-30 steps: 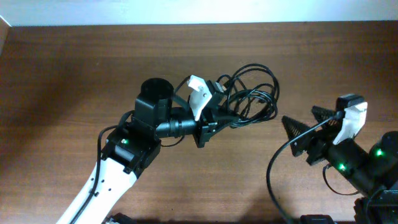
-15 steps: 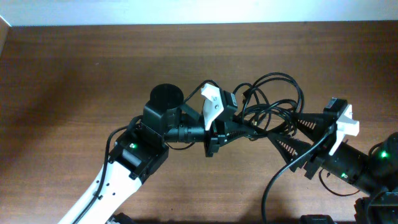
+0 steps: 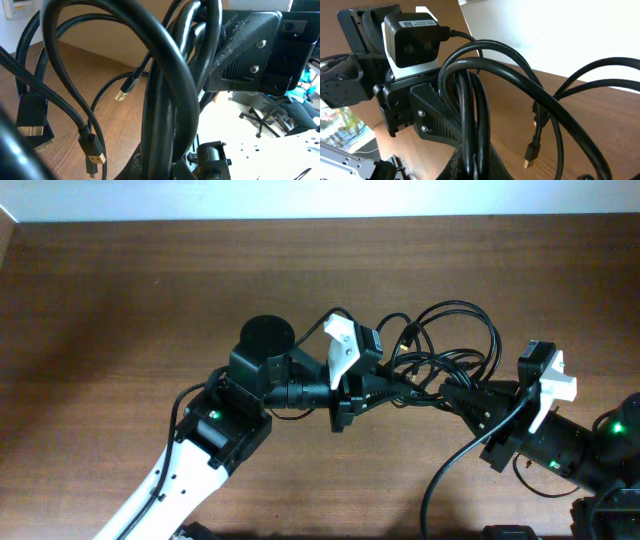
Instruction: Untangle cables
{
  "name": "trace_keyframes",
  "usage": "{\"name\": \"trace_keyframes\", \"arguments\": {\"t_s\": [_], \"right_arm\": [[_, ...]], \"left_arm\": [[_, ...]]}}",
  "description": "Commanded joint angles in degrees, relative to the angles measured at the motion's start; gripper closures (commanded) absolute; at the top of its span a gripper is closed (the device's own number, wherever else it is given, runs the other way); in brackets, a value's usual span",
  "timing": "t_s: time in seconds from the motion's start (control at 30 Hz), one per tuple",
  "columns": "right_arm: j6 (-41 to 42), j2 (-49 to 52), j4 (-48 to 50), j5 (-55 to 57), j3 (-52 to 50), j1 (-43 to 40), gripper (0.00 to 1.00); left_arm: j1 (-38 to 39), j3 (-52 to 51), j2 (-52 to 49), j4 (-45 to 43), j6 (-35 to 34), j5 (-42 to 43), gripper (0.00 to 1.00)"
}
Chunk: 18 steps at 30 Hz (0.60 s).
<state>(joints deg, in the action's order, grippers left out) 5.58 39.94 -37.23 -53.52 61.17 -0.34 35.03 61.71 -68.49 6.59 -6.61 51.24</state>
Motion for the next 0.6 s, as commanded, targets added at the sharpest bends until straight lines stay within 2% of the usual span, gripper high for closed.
{"name": "trace_keyframes", "arguments": {"t_s": [0.0,0.03,0.1,0.13,0.17,0.2,0.23,0.33,0.37,0.4,0.47,0.5,0.53,0.57], "right_arm": [[0.2,-0.2,-0.3,-2.4,0.8,0.0,0.96],[0.2,-0.2,-0.4,-0.9,0.8,0.0,0.96],[0.2,-0.2,-1.9,6.1,0.8,0.0,0.96],[0.5,-0.2,-3.4,11.1,0.8,0.0,0.96],[0.9,-0.2,-4.0,14.1,0.8,0.0,0.96],[2.3,-0.2,-4.4,18.2,0.8,0.0,0.96],[4.5,-0.2,-4.6,21.9,0.8,0.0,0.96],[4.6,-0.2,-4.3,22.8,0.8,0.0,0.96],[4.6,-0.2,-4.4,22.8,0.8,0.0,0.96],[4.6,-0.2,-4.4,22.8,0.8,0.0,0.96],[4.7,-0.2,-4.4,22.8,0.8,0.0,0.96],[5.7,-0.2,-4.4,22.7,0.8,0.0,0.96],[6.1,-0.2,-4.5,22.7,0.8,0.0,0.96],[6.6,-0.2,-4.9,22.7,0.8,0.0,0.96]], "left_arm": [[0.2,0.3,0.2,-1.2,-0.3,0.4,1.00],[0.2,0.3,0.2,-1.2,-0.3,0.4,1.00],[0.2,0.3,0.2,-1.1,-0.3,0.5,0.82],[0.2,0.3,0.3,-0.5,-0.3,0.5,0.78],[0.1,0.3,0.3,0.1,-0.3,0.5,0.64],[0.1,0.3,0.3,0.9,-0.2,0.4,0.58],[0.1,0.3,0.3,2.0,-0.2,0.4,0.55],[0.1,0.3,0.3,3.3,-0.2,0.4,0.52],[0.1,0.3,0.3,3.3,-0.2,0.4,0.46],[0.1,0.3,0.3,3.3,-0.2,0.4,0.39],[0.1,0.3,0.3,4.4,0.5,0.5,0.14],[0.1,0.3,0.3,6.2,4.5,0.5,0.07],[0.1,0.3,0.3,9.9,11.8,0.5,0.00],[0.1,0.3,0.3,12.7,17.2,0.5,0.01]]}}
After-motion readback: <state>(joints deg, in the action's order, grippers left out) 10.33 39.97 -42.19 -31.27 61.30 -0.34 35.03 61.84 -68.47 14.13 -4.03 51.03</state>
